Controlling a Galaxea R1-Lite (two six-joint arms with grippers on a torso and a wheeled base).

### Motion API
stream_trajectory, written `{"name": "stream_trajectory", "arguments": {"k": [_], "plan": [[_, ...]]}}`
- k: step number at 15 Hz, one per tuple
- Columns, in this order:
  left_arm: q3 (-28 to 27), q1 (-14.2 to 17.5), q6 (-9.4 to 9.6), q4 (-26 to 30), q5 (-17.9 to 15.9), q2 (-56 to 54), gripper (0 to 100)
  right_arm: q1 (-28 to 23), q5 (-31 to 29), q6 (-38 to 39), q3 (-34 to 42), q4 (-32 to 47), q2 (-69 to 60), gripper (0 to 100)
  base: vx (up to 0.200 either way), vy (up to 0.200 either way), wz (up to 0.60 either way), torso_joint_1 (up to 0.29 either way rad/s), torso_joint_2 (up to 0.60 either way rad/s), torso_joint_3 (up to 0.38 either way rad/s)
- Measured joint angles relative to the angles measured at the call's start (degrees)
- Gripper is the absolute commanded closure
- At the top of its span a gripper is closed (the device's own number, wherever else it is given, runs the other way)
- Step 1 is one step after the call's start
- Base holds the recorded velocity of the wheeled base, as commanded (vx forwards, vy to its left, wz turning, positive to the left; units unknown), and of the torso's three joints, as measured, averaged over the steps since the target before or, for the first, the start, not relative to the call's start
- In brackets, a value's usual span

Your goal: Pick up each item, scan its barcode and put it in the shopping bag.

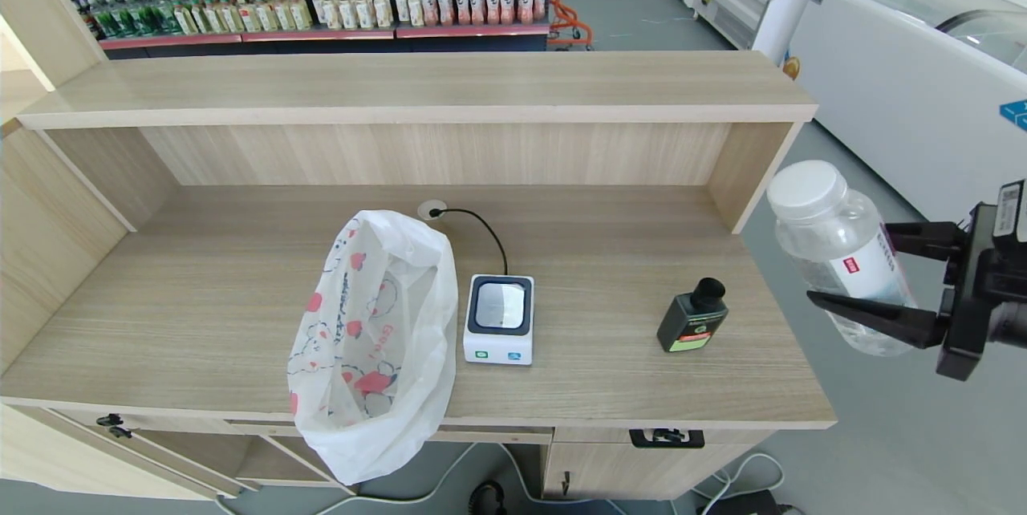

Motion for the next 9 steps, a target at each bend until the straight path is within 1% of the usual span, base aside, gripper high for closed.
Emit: {"name": "stream_trajectory", "arguments": {"k": [1,3,5,7,9], "plan": [[0.0,0.0,0.0,0.0,0.0,0.0,0,-1.79,0.01,-4.12,-0.59,0.0,1.05,100,0.0,0.0,0.0,0.0,0.0,0.0],[0.0,0.0,-0.02,0.0,0.0,0.0,0,-3.62,0.06,-7.22,-1.46,-0.07,2.93,100,0.0,0.0,0.0,0.0,0.0,0.0],[0.0,0.0,0.0,0.0,-0.01,0.0,0,-3.77,0.22,-8.48,-1.66,-0.62,4.24,100,0.0,0.0,0.0,0.0,0.0,0.0],[0.0,0.0,-0.02,0.0,0.0,0.0,0,-3.77,0.59,-12.42,-0.89,-3.12,4.8,100,0.0,0.0,0.0,0.0,0.0,0.0],[0.0,0.0,0.0,0.0,0.0,0.0,0,-3.71,2.04,-13.9,0.95,-6.97,4.96,100,0.0,0.0,0.0,0.0,0.0,0.0]]}}
